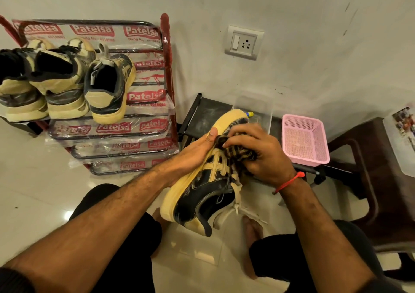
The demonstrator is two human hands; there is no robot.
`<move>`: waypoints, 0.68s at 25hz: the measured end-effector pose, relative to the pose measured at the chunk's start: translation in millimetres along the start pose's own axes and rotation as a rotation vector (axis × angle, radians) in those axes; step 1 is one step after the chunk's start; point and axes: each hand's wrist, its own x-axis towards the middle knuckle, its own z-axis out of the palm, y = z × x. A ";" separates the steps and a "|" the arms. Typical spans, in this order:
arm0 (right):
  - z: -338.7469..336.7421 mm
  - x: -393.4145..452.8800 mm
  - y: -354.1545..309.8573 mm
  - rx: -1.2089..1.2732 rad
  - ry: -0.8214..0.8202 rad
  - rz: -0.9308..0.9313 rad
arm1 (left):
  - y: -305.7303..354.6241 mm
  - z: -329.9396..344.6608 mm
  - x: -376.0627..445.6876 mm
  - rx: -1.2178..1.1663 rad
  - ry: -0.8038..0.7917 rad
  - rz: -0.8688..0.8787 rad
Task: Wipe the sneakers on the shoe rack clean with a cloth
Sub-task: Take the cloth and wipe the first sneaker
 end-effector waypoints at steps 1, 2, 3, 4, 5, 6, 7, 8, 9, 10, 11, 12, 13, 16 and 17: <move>-0.8 0.9 7.6 -0.027 0.063 0.048 | 2.1 2.9 -1.6 0.037 -0.006 0.003; -2.4 2.3 15.4 -0.059 0.120 0.110 | 4.2 6.1 -3.0 0.067 -0.003 0.003; -3.7 3.2 22.5 -0.098 0.169 0.176 | 4.8 7.7 -2.5 0.089 0.011 0.001; -4.3 3.4 26.9 -0.134 0.208 0.245 | 5.1 8.3 -1.5 0.111 0.023 0.001; -4.2 2.2 29.5 -0.155 0.228 0.293 | 4.3 8.2 0.2 0.131 0.028 0.002; -3.5 0.4 28.4 -0.159 0.227 0.292 | 2.8 7.1 1.3 0.147 0.036 0.006; -1.4 -1.2 23.8 -0.142 0.194 0.243 | 1.1 5.5 2.1 0.148 0.048 0.012; 2.8 -3.6 15.2 -0.110 0.123 0.167 | -0.8 3.3 3.0 0.132 0.066 0.021; 7.7 -6.3 5.8 -0.085 0.043 0.091 | -2.3 2.3 4.0 0.114 0.077 0.037; 10.7 -7.7 -0.6 -0.080 -0.003 0.048 | -3.7 2.3 4.7 0.110 0.080 0.055; 11.2 -6.1 -0.8 -0.083 -0.004 0.046 | -4.7 2.1 6.5 0.118 0.076 0.069; 9.9 -3.3 4.7 -0.087 0.028 0.083 | -4.9 1.9 7.7 0.127 0.072 0.073; 8.9 -1.8 13.1 -0.109 0.079 0.140 | -5.2 1.0 8.6 0.134 0.067 0.061; 2.6 -4.4 34.0 -0.242 0.150 0.389 | -7.9 0.9 8.7 0.221 0.049 0.056; -1.0 -7.4 37.9 -0.247 0.158 0.452 | -8.3 1.5 8.1 0.235 0.042 0.077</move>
